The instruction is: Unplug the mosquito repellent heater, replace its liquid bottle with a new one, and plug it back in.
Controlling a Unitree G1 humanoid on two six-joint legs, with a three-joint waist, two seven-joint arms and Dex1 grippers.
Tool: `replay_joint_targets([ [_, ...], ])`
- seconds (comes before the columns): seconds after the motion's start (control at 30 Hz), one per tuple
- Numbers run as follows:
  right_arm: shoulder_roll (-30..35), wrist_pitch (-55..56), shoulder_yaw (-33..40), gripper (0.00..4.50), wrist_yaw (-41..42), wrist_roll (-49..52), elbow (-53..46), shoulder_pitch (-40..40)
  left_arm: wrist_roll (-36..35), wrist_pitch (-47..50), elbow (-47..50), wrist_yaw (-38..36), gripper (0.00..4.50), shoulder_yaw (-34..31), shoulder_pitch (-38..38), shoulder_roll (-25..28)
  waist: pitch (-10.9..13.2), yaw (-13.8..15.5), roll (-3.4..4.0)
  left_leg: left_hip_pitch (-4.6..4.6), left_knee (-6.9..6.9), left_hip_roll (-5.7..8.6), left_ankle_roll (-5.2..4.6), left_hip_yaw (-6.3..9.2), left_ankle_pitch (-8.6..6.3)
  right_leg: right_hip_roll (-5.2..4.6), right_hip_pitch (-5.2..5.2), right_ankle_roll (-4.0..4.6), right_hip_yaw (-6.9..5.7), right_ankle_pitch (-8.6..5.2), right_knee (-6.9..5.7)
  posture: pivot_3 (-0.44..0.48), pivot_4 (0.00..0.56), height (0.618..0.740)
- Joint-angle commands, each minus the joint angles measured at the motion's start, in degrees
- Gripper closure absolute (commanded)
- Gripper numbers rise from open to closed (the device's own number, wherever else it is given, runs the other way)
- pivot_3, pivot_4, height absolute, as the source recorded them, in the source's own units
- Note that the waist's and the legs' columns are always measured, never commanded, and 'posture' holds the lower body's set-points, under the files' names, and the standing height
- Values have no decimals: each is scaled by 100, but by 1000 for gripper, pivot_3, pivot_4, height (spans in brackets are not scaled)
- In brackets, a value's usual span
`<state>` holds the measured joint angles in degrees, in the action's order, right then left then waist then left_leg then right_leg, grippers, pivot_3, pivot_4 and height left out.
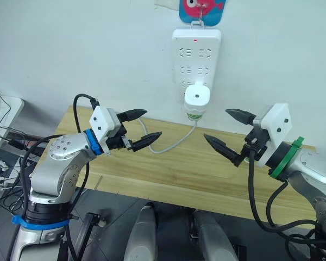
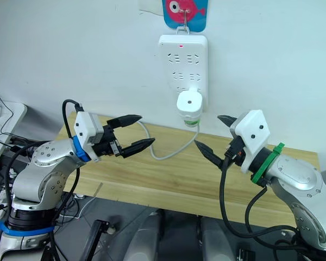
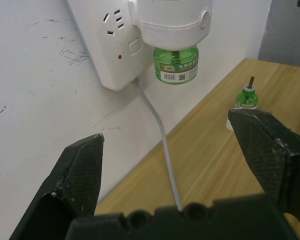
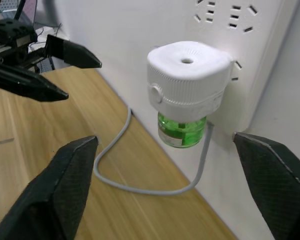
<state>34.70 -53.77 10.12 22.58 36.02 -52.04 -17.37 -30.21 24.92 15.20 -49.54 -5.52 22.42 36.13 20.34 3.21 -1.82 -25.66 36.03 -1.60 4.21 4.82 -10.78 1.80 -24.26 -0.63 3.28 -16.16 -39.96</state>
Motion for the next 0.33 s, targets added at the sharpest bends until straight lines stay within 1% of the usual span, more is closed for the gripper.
replay_joint_targets([
  [0.03, -32, 41, 22, 45, -157, 177, -365, -38, -6, -41, 174, 20, 0, -52, 93, 43, 0, 5, 0, 0, 0, 0, 0, 1, 0, 0, 0, 0, 0, 0, 0, 241, 316, 740],
  [0.33, 18, 27, 47, 45, -423, 247, -308, -5, -41, -85, 201, 1, 0, -10, 61, -24, 0, 6, 0, 0, 0, 1, 19, 0, 11, -1, 0, 2, 1, 1, 0, 235, 319, 740],
])
